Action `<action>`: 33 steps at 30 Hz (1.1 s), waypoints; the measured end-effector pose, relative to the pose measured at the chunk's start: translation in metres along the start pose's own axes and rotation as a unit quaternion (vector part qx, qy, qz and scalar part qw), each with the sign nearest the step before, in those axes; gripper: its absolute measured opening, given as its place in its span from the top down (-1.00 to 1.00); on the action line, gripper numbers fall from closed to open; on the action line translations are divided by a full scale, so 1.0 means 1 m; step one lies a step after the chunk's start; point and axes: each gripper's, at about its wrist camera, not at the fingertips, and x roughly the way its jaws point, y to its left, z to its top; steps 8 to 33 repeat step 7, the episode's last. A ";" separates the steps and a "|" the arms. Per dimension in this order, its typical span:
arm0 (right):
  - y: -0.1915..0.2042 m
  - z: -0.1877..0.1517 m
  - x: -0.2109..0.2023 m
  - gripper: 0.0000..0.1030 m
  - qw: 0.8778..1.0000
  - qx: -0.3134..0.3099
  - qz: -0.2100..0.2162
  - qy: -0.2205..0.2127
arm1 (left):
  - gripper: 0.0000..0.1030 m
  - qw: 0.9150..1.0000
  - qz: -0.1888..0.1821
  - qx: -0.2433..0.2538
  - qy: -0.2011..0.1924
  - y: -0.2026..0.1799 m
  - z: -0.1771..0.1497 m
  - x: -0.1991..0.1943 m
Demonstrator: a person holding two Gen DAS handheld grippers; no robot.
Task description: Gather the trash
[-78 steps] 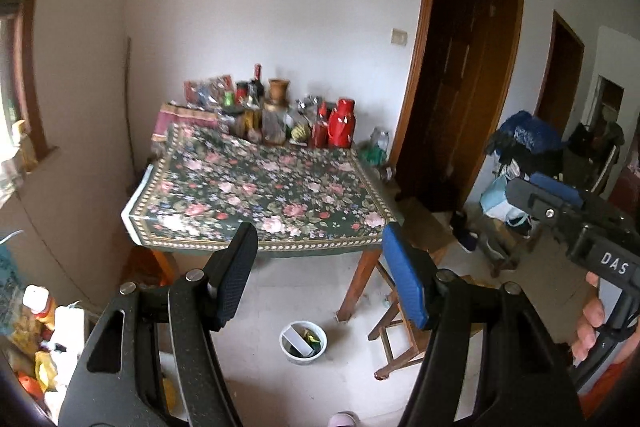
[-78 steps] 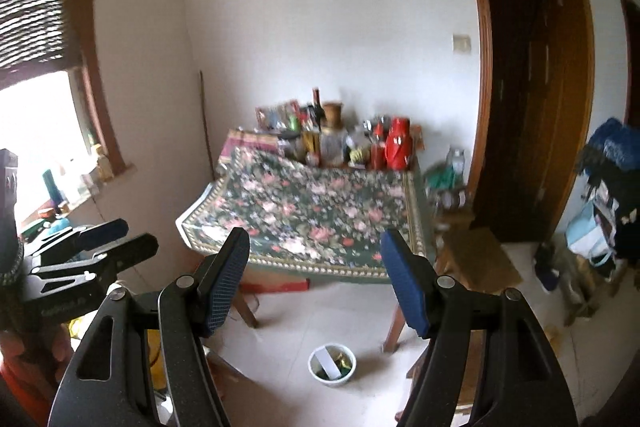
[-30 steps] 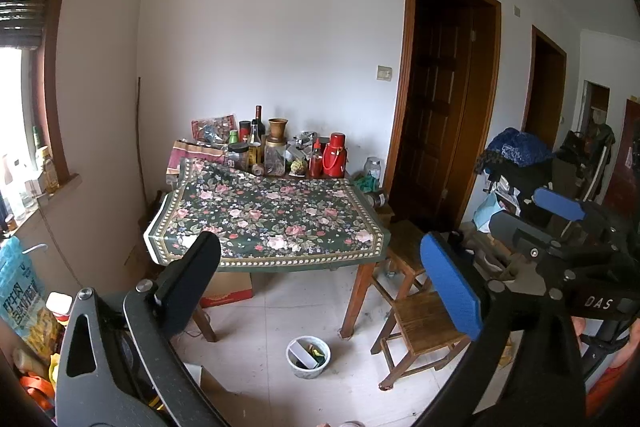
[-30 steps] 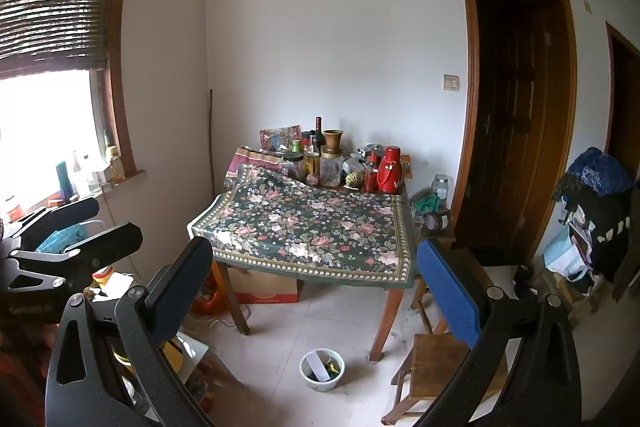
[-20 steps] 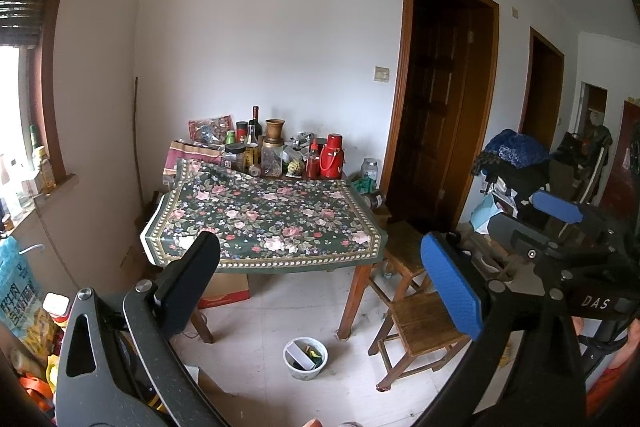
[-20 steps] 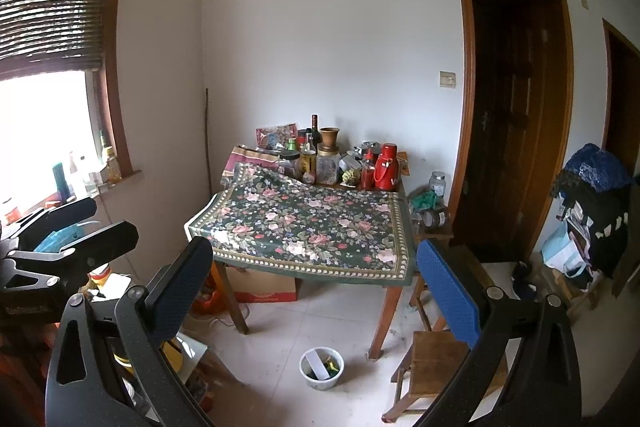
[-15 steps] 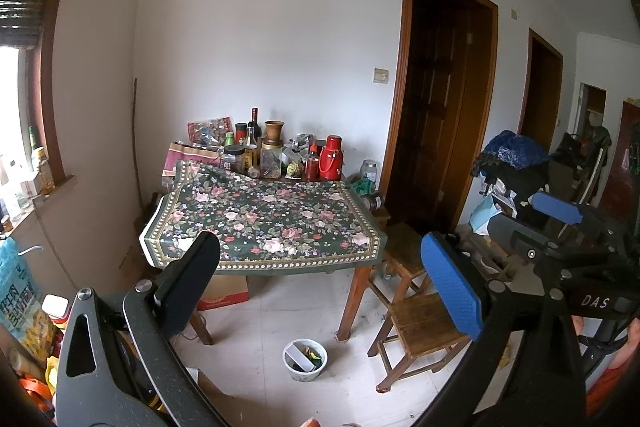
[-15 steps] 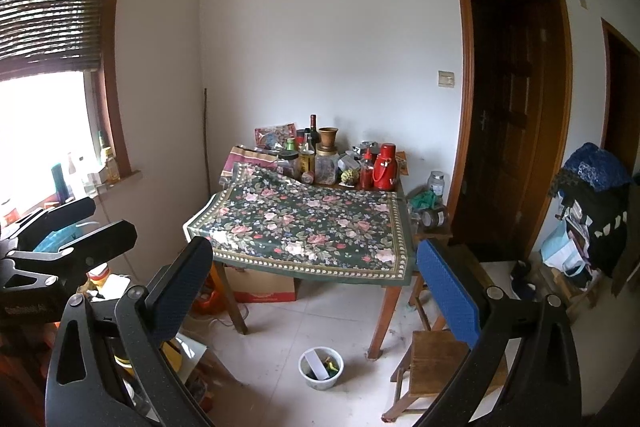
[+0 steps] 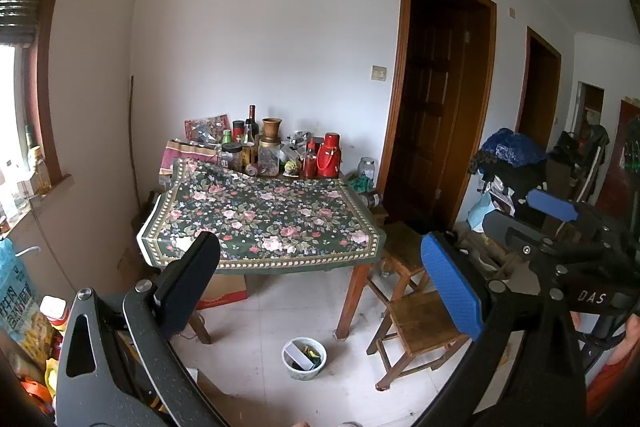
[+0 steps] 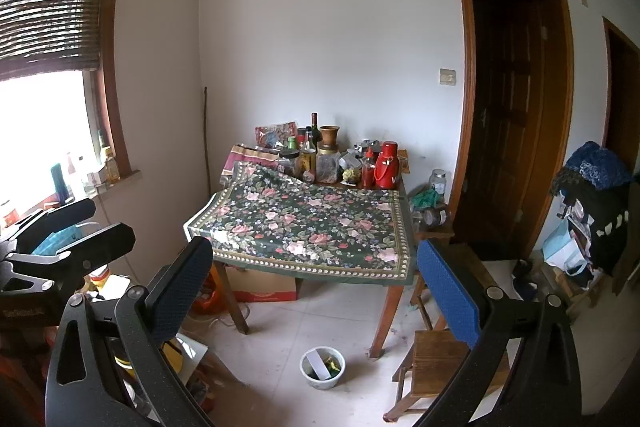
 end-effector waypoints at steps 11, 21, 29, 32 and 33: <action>0.001 0.002 0.015 -0.97 1.000 0.003 0.002 0.010 | -0.96 1.000 0.002 0.000 0.008 0.002 0.002 0.011; 0.001 0.002 0.015 -0.97 1.000 0.003 0.002 0.010 | -0.96 1.000 0.002 0.000 0.008 0.002 0.002 0.011; 0.001 0.002 0.015 -0.97 1.000 0.003 0.002 0.010 | -0.96 1.000 0.002 0.000 0.008 0.002 0.002 0.011; 0.001 0.002 0.015 -0.97 1.000 0.003 0.002 0.010 | -0.96 1.000 0.002 0.000 0.008 0.002 0.002 0.011; 0.001 0.002 0.015 -0.97 1.000 0.003 0.002 0.010 | -0.96 1.000 0.002 0.000 0.008 0.002 0.002 0.011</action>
